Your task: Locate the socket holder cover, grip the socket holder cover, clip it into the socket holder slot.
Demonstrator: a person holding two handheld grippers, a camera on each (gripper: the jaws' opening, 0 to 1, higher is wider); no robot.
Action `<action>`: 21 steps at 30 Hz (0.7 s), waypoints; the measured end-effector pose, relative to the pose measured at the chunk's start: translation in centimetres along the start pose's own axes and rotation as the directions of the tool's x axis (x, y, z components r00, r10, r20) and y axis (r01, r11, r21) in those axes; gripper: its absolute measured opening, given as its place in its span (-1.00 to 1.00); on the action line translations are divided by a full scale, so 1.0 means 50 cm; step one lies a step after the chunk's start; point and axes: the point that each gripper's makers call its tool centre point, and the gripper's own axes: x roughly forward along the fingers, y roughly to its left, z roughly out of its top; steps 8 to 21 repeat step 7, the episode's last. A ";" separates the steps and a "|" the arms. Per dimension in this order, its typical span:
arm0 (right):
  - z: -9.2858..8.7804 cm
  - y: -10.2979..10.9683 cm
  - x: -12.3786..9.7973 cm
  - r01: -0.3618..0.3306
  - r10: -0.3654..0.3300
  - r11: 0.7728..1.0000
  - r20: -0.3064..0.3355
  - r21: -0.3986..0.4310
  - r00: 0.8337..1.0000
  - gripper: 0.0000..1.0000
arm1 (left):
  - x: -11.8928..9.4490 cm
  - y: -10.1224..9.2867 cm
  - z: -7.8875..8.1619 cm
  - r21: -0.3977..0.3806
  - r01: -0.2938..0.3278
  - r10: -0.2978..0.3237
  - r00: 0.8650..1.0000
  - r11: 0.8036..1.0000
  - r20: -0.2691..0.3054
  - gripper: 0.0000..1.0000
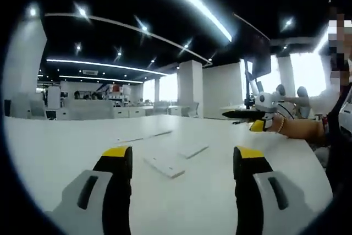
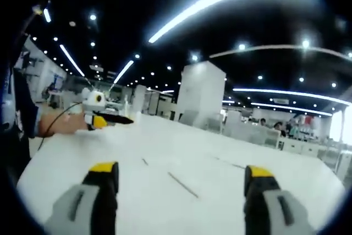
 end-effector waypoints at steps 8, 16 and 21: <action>-0.013 0.009 0.007 -0.008 0.007 1.000 -0.030 -0.016 1.000 0.90 | 0.002 0.001 -0.010 0.009 0.000 0.001 1.000 1.000 -0.014 0.59; -0.013 0.009 0.007 -0.008 0.007 1.000 -0.030 -0.016 1.000 0.90 | 0.002 0.001 -0.010 0.009 0.000 0.001 1.000 1.000 -0.014 0.59; -0.013 0.009 0.007 -0.008 0.007 1.000 -0.030 -0.016 1.000 0.90 | 0.002 0.001 -0.010 0.009 0.000 0.001 1.000 1.000 -0.014 0.59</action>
